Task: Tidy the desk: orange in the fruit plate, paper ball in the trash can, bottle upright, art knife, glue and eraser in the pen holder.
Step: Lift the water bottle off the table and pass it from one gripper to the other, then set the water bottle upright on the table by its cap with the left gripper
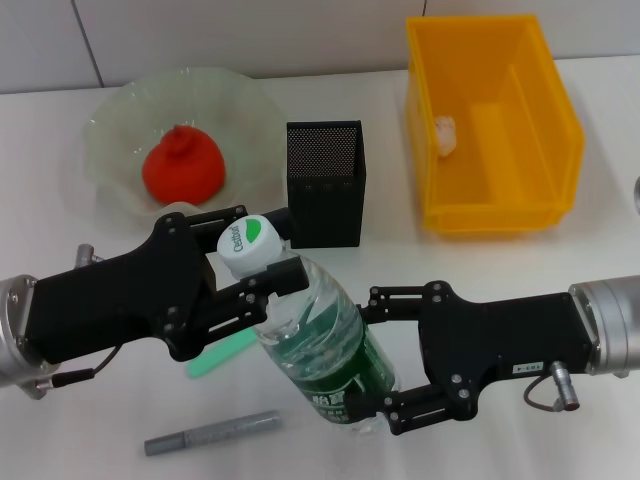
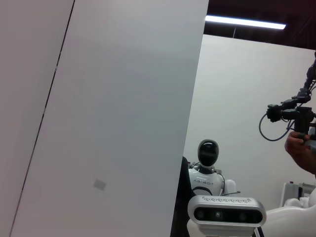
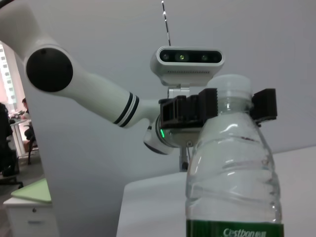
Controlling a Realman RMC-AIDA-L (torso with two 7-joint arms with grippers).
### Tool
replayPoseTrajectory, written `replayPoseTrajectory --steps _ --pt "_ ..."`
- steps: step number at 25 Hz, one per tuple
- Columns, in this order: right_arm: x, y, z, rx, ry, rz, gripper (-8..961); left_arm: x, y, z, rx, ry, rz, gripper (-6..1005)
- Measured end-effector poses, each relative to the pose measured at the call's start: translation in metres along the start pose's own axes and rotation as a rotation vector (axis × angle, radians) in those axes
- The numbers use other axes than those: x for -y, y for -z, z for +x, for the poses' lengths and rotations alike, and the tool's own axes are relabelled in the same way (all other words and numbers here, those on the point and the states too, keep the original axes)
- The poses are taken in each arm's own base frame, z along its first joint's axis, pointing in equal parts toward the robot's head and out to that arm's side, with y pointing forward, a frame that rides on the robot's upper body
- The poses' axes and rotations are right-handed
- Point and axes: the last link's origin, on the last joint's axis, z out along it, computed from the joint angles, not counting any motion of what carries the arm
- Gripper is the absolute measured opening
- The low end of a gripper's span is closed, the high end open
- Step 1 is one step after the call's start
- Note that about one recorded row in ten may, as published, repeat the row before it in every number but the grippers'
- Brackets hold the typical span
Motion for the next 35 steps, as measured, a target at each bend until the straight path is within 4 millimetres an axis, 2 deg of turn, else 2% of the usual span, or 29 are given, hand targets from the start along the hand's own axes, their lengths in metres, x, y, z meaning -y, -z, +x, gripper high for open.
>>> replayPoseTrajectory --steps 13,19,22,27,35 --pt "-0.004 0.013 0.003 0.048 -0.024 0.04 798 0.001 -0.001 0.005 -0.002 -0.028 -0.016 441" --pt "-0.012 0.029 0.011 0.075 -0.051 0.098 798 0.004 0.011 0.014 -0.006 -0.083 0.034 441" --pt "-0.016 0.044 0.018 0.084 -0.071 0.155 798 0.006 0.024 0.022 -0.012 -0.147 0.088 441" --pt "-0.021 0.051 0.025 0.09 -0.077 0.194 798 0.014 0.037 0.022 -0.001 -0.264 0.219 440" --pt "-0.022 0.051 0.03 0.094 -0.09 0.204 798 0.033 0.04 0.011 0.062 -0.283 0.366 440"
